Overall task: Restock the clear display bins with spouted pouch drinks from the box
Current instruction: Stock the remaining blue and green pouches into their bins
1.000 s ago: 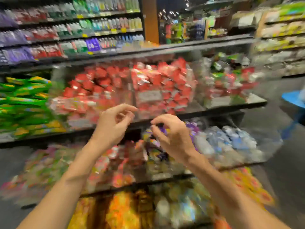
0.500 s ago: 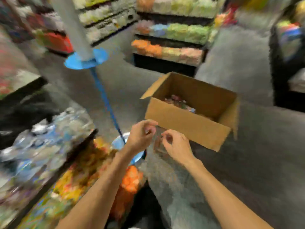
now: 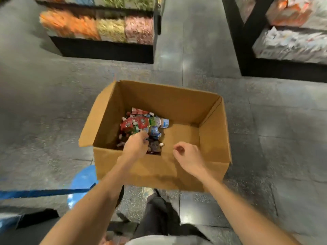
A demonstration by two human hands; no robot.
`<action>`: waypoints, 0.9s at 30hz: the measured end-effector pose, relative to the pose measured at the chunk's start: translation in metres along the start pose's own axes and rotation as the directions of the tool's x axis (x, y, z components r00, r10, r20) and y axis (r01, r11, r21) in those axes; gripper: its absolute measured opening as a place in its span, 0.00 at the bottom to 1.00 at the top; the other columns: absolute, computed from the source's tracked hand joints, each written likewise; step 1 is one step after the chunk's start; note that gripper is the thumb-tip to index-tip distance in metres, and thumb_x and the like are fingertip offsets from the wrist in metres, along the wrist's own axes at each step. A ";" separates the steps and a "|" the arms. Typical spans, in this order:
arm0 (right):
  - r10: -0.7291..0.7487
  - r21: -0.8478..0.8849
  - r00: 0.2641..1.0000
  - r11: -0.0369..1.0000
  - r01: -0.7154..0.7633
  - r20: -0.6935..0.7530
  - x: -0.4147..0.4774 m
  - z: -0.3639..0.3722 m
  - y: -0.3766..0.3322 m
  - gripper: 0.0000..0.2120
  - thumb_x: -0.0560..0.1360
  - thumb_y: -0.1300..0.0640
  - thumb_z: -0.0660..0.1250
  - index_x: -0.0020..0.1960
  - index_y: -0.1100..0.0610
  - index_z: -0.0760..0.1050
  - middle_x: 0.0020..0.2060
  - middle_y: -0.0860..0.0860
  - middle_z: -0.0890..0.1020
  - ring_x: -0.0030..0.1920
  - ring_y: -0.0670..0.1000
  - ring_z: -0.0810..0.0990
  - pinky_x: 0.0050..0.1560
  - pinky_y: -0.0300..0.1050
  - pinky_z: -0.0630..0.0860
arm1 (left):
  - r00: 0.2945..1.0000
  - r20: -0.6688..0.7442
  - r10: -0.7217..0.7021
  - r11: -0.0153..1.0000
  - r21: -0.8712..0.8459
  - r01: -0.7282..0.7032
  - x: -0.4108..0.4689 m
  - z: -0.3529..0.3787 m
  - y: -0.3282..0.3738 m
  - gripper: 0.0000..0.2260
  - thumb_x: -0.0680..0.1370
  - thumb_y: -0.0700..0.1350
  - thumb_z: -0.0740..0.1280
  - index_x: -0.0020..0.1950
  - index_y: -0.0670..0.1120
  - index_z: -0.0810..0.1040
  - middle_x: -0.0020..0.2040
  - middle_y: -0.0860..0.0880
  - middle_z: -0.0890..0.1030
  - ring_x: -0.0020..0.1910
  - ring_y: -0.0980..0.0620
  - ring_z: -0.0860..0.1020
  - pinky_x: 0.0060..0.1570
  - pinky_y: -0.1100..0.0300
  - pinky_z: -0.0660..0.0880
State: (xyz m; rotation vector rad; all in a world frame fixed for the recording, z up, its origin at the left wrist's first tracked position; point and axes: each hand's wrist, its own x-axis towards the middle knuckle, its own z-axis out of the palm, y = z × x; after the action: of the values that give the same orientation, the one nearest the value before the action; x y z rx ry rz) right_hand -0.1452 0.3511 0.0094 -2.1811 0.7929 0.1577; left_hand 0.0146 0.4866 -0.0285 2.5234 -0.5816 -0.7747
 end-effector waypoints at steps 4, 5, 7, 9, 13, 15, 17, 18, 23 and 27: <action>0.091 0.005 0.992 0.996 -0.092 0.088 0.065 0.012 0.002 0.09 0.81 0.55 0.63 0.56 0.53 0.80 0.51 0.48 0.83 0.53 0.48 0.77 0.49 0.39 0.71 | 0.969 0.205 -0.138 0.988 0.101 0.120 0.057 0.005 -0.022 0.15 0.81 0.44 0.64 0.67 0.45 0.75 0.60 0.42 0.81 0.59 0.40 0.79 0.56 0.49 0.78; 0.117 0.005 0.986 0.993 -0.118 0.118 0.079 0.015 0.004 0.09 0.81 0.55 0.63 0.57 0.53 0.80 0.52 0.48 0.82 0.53 0.48 0.78 0.50 0.39 0.72 | 0.958 0.229 -0.171 0.983 0.099 0.152 0.069 0.005 -0.026 0.16 0.80 0.44 0.65 0.68 0.45 0.74 0.62 0.42 0.80 0.61 0.40 0.77 0.58 0.51 0.76; 0.161 0.001 0.973 0.987 -0.163 0.163 0.109 0.025 0.009 0.09 0.81 0.53 0.64 0.58 0.51 0.80 0.54 0.48 0.82 0.54 0.48 0.79 0.52 0.41 0.74 | 0.937 0.227 -0.265 0.964 0.075 0.254 0.097 0.007 -0.036 0.21 0.79 0.46 0.66 0.71 0.44 0.70 0.66 0.41 0.76 0.66 0.38 0.72 0.62 0.50 0.73; 0.181 -0.023 0.964 0.983 -0.180 0.197 0.139 0.036 0.017 0.08 0.80 0.52 0.64 0.58 0.50 0.78 0.57 0.48 0.80 0.57 0.49 0.78 0.56 0.43 0.74 | 0.901 0.175 -0.397 0.914 -0.016 0.406 0.122 0.007 -0.043 0.29 0.79 0.50 0.67 0.77 0.44 0.60 0.71 0.39 0.69 0.70 0.36 0.68 0.66 0.46 0.69; 0.154 -0.131 0.955 0.984 -0.124 0.254 0.207 0.057 0.023 0.17 0.80 0.55 0.64 0.68 0.51 0.71 0.66 0.48 0.73 0.66 0.52 0.72 0.63 0.47 0.71 | 0.811 0.121 -0.572 0.796 -0.159 0.585 0.171 0.012 -0.059 0.25 0.80 0.51 0.67 0.71 0.38 0.68 0.68 0.39 0.74 0.66 0.38 0.73 0.62 0.52 0.72; 0.105 -0.207 0.949 0.978 -0.043 0.298 0.246 0.071 0.021 0.23 0.80 0.56 0.65 0.73 0.53 0.65 0.72 0.50 0.68 0.69 0.54 0.70 0.63 0.49 0.71 | 0.732 0.237 -0.638 0.699 -0.220 0.680 0.211 0.054 -0.114 0.29 0.78 0.59 0.68 0.68 0.38 0.72 0.65 0.41 0.76 0.64 0.39 0.76 0.57 0.55 0.73; 0.042 -0.276 0.943 0.960 0.054 0.330 0.284 0.090 0.018 0.29 0.79 0.57 0.66 0.77 0.54 0.58 0.76 0.52 0.60 0.73 0.56 0.66 0.66 0.51 0.70 | 0.665 0.241 -0.707 0.592 -0.313 0.743 0.254 0.122 -0.190 0.52 0.58 0.78 0.71 0.71 0.45 0.70 0.69 0.43 0.75 0.63 0.40 0.76 0.63 0.48 0.74; 0.003 -0.314 0.943 0.943 0.108 0.332 0.301 0.101 0.014 0.33 0.78 0.58 0.68 0.78 0.55 0.56 0.77 0.53 0.57 0.74 0.57 0.62 0.68 0.53 0.69 | 0.641 0.187 -0.744 0.546 -0.383 0.745 0.260 0.134 -0.201 0.59 0.51 0.79 0.72 0.74 0.48 0.67 0.72 0.43 0.72 0.66 0.40 0.74 0.66 0.45 0.72; -0.098 -0.565 0.888 0.739 0.367 0.448 0.356 0.145 -0.003 0.44 0.72 0.56 0.75 0.79 0.58 0.52 0.77 0.60 0.56 0.74 0.62 0.59 0.72 0.60 0.63 | 0.642 -0.061 -0.764 0.617 -0.358 0.701 0.227 0.061 -0.090 0.51 0.64 0.54 0.81 0.78 0.43 0.56 0.76 0.42 0.63 0.75 0.41 0.61 0.72 0.46 0.59; 0.010 -0.701 0.876 0.605 0.378 0.481 0.367 0.168 0.005 0.44 0.72 0.56 0.72 0.80 0.61 0.51 0.76 0.63 0.54 0.73 0.64 0.59 0.70 0.60 0.62 | 0.614 -0.098 -0.783 0.611 -0.307 0.730 0.235 0.073 -0.099 0.49 0.63 0.61 0.80 0.74 0.42 0.62 0.72 0.39 0.67 0.73 0.39 0.63 0.70 0.42 0.59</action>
State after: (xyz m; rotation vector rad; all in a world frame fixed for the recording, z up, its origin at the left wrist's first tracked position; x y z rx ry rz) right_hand 0.1684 0.2905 -0.2381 -2.8543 0.1951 1.0376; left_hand 0.1742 0.4284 -0.2329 2.5229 0.7175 -0.7363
